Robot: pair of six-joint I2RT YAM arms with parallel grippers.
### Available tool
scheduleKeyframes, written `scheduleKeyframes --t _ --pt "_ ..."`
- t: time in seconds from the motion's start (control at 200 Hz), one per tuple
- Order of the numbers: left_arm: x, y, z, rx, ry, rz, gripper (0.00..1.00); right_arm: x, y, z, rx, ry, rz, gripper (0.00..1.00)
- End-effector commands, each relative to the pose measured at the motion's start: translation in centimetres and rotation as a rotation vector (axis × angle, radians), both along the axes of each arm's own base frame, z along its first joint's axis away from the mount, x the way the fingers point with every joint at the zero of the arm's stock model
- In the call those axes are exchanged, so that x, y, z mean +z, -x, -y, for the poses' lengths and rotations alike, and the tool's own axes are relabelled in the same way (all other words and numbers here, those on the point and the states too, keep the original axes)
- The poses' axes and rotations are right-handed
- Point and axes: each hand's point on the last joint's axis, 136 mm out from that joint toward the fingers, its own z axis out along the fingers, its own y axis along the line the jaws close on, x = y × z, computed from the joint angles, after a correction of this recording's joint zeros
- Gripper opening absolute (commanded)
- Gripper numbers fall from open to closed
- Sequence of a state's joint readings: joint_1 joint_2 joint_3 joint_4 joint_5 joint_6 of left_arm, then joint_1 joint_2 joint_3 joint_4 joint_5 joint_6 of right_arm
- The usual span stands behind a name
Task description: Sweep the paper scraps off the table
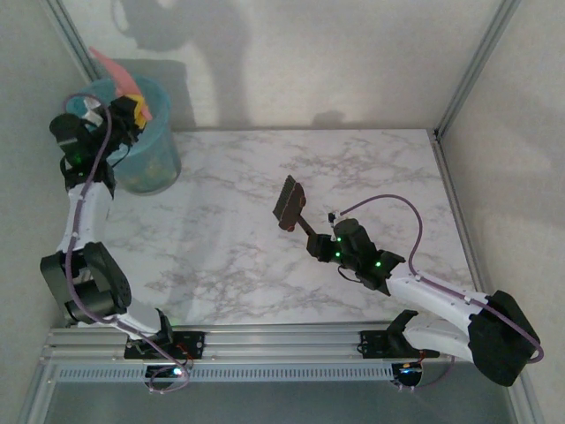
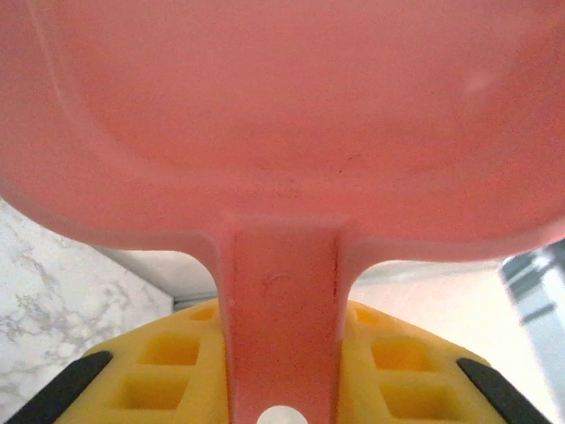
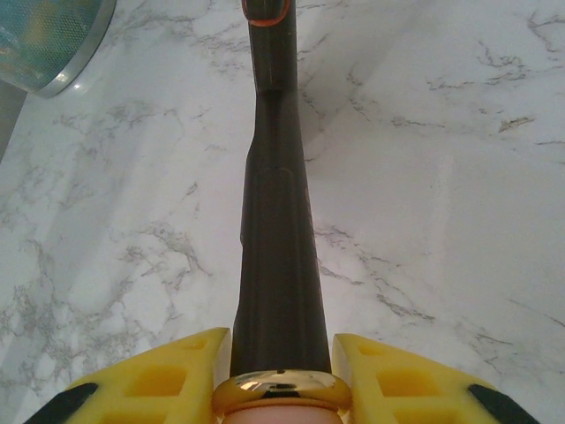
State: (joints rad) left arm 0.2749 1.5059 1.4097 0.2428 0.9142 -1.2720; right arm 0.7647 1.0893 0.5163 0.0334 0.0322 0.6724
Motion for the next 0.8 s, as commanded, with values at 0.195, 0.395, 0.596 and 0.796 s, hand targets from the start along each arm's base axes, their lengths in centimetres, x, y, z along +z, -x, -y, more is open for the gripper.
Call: scheduleKeyframes --t 0.195,0.395,0.596,0.796 --pt "3.3 6.6 14.4 -0.123 -0.49 0.088 0.0 2.7 -0.7 1.7 -0.089 -0.004 0.109 0.0" --pt "-3.9 8.7 19.2 -0.177 -0.707 -0.049 0.0 3.2 -0.9 3.7 -0.176 0.003 0.151 0.0" --pt "-15.3 12.2 22.6 -0.26 -1.015 -0.276 0.0 4.2 -0.9 5.5 -0.253 -0.017 0.206 0.0" --pt "-25.2 16.8 23.1 -0.316 -1.273 -0.465 0.0 3.9 -0.6 7.7 -0.331 -0.013 0.241 0.0"
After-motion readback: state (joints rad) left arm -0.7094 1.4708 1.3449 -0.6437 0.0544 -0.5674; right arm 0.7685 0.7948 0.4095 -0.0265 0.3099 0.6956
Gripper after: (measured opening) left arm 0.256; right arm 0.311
